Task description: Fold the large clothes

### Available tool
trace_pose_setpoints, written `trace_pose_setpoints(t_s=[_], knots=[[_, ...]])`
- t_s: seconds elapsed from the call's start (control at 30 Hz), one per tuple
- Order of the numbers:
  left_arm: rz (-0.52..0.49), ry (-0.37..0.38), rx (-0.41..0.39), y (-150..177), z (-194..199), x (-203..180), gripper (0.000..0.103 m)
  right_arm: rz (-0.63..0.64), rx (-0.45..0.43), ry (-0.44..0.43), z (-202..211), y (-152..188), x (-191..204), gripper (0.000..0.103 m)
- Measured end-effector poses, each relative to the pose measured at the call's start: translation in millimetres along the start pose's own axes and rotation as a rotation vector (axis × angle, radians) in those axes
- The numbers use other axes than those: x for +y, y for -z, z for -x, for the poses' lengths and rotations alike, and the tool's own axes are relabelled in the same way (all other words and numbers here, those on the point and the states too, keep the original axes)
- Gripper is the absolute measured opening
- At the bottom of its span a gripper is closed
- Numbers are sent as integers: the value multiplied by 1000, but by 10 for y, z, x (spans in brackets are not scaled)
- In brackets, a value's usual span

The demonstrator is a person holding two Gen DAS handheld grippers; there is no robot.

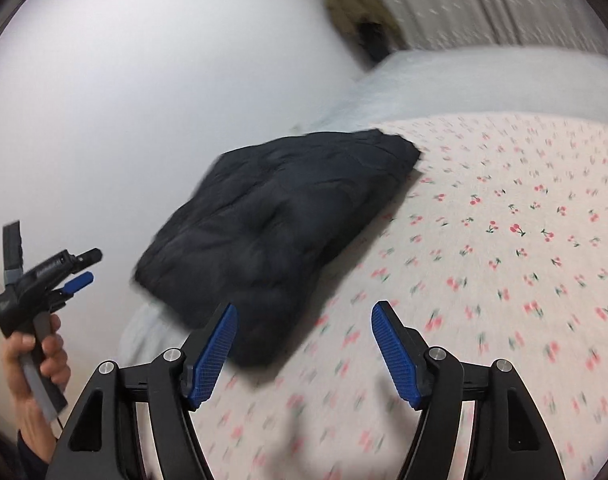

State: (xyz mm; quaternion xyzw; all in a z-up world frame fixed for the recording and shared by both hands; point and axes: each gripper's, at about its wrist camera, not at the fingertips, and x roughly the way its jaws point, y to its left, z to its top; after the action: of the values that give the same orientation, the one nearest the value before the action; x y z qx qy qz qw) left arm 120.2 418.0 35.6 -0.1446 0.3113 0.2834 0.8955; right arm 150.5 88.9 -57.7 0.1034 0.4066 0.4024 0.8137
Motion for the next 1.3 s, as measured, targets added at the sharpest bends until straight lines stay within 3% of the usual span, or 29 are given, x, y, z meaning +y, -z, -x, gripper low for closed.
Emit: trace_pose_setpoints(t_s=[0.1,0.23,0.47,0.6,0.63,0.77,0.97,1.3], knots=[[-70,5,-28,477,612,-197,85,111,-3,-58,411,259,357,82],[-80,-30,-42,921,1166,-291,92,248,-3,-87,1103,519,728,84],[-88,-23,-106,1360,1823,-455,99,388,-31,4,2029,919,897,89],[-103,-37,-115,1456,1972,-599,99,435,-81,57,2318,1066,869,94],[-105,-44,-120,1491,2022,-633,99,433,-107,65,2353,1086,856,103],[-119,-63,-110,1594,2087,-767,100,410,-158,99,2471,1134,815,103],[-73,-89,-79,1728,2060,-835,100,383,-156,121,2474,1199,670,103],[-96,-85,-47,1879,2009,-974,100,380,-167,129,2514,1235,609,103]])
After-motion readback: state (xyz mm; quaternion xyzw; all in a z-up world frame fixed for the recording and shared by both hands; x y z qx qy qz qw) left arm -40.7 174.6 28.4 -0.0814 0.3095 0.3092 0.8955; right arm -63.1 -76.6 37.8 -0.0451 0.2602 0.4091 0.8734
